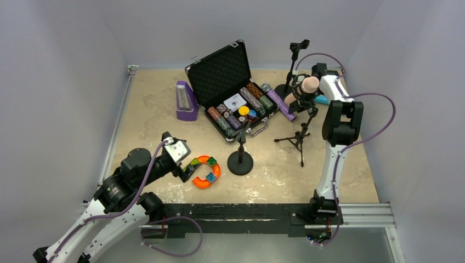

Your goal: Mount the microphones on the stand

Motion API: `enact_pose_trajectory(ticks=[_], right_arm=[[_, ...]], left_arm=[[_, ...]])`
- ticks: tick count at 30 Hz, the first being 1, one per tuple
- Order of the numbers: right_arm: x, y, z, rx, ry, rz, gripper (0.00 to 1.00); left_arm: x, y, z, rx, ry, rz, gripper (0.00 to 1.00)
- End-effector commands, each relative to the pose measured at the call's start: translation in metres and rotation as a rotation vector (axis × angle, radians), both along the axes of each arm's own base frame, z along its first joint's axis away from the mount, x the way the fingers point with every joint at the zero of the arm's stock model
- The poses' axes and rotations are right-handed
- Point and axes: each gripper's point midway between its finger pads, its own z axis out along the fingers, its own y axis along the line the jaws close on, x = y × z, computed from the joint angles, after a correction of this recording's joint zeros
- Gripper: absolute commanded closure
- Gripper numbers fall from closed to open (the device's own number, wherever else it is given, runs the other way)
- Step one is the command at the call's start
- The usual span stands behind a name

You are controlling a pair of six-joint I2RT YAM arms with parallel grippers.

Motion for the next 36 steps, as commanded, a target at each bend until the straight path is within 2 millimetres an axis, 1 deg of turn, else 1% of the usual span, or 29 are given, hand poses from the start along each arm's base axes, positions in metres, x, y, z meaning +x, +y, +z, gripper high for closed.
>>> enact_pose_trajectory(ticks=[1, 6, 8, 11, 13, 17, 22, 23, 24, 26, 29, 31, 33, 34, 36], right_arm=[[0.003, 0.008, 0.006, 0.027, 0.02, 0.03, 0.43], [-0.001, 0.011, 0.005, 0.046, 0.053, 0.036, 0.46], [-0.005, 0.011, 0.003, 0.048, 0.064, 0.045, 0.52], [-0.009, 0.01, 0.001, 0.043, 0.078, 0.052, 0.67], [-0.011, 0.005, 0.0, 0.018, 0.077, 0.046, 0.74], [-0.011, -0.013, -0.004, -0.044, 0.06, 0.018, 0.83], [-0.015, -0.026, 0.001, -0.071, 0.038, 0.024, 0.86], [-0.017, -0.027, 0.003, -0.073, 0.033, 0.031, 0.86], [-0.019, -0.024, 0.006, -0.052, 0.029, 0.05, 0.85], [-0.02, -0.016, 0.012, -0.008, 0.016, 0.07, 0.8], [-0.021, -0.012, 0.012, -0.005, 0.025, 0.079, 0.73], [-0.019, -0.011, 0.013, 0.0, 0.025, 0.084, 0.64], [-0.017, -0.009, 0.015, 0.014, 0.014, 0.089, 0.52], [-0.015, -0.007, 0.018, 0.023, 0.005, 0.092, 0.48], [-0.012, -0.004, 0.02, 0.023, -0.007, 0.099, 0.42]], left_arm=[[0.005, -0.001, 0.008, -0.013, -0.034, 0.008, 0.01], [0.006, -0.001, 0.009, -0.015, -0.034, 0.013, 0.01], [0.006, 0.0, 0.009, -0.015, -0.035, 0.015, 0.01], [0.007, -0.001, 0.009, -0.015, -0.033, 0.015, 0.01], [0.006, -0.001, 0.008, -0.014, -0.031, 0.015, 0.01], [0.006, 0.0, 0.008, -0.015, -0.032, 0.016, 0.01], [0.006, -0.001, 0.008, -0.015, -0.031, 0.014, 0.01], [0.006, -0.001, 0.009, -0.017, -0.032, 0.011, 0.01], [0.006, -0.001, 0.009, -0.017, -0.031, 0.011, 0.01], [0.006, -0.001, 0.009, -0.017, -0.031, 0.011, 0.01], [0.006, -0.002, 0.008, -0.013, -0.028, 0.011, 0.01], [0.006, -0.002, 0.007, -0.014, -0.026, 0.011, 0.01], [0.006, -0.001, 0.008, -0.015, -0.027, 0.012, 0.01], [0.006, -0.002, 0.008, -0.016, -0.028, 0.012, 0.01], [0.006, -0.002, 0.007, -0.014, -0.026, 0.011, 0.01]])
